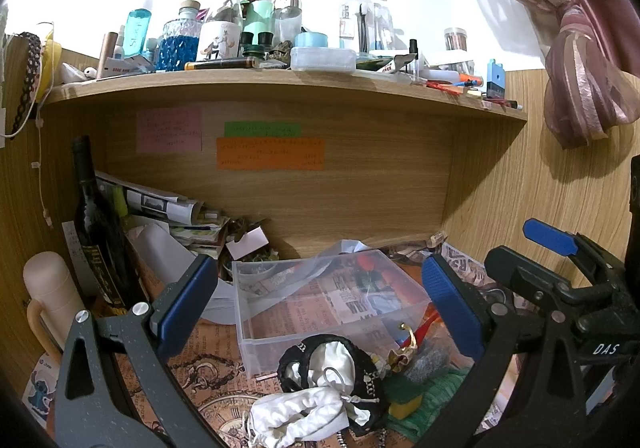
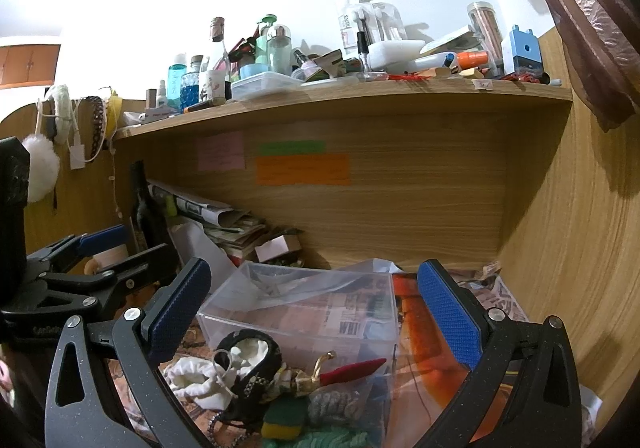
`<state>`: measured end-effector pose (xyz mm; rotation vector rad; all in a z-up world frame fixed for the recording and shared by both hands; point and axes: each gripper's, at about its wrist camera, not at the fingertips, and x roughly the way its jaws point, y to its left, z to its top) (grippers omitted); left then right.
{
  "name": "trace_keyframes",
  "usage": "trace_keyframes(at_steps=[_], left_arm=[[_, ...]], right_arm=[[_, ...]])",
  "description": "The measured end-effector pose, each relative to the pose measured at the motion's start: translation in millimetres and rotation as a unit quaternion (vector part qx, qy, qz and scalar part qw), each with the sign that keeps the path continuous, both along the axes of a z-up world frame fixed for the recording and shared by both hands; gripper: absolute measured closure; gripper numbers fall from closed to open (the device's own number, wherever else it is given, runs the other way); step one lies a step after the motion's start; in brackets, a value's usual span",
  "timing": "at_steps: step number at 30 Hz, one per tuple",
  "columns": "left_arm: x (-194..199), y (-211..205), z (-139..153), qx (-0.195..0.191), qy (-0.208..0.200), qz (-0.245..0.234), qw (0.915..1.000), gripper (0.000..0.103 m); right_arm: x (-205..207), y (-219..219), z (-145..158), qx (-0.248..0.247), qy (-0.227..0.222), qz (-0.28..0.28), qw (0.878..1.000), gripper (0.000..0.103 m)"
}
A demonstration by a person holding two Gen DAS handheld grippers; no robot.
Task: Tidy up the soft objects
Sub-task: 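Grasp the white drawstring pouch with the left tool while the right tool grasps the green glove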
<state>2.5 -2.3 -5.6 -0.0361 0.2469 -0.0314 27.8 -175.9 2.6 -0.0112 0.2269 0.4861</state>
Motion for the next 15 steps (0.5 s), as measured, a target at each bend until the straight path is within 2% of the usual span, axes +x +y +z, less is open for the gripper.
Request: trace_keyframes(at_steps=[10,13,15], left_arm=[[8.7,10.7,-15.8,-0.015,0.037,-0.004,0.9992,0.001],[13.0,13.4,-26.0,-0.012,0.063,-0.001,0.9979,0.010],[15.5,15.0,-33.5,-0.010,0.080,0.000,0.9967,0.013]], right_arm=[[10.3,-7.7,-15.4,-0.009,0.029,-0.008,1.000,0.001],[16.9,-12.3,-24.4,-0.015,0.052,-0.013,0.998,0.008],[20.9,-15.3,-30.3,-0.016,0.070,-0.013,0.997,0.012]])
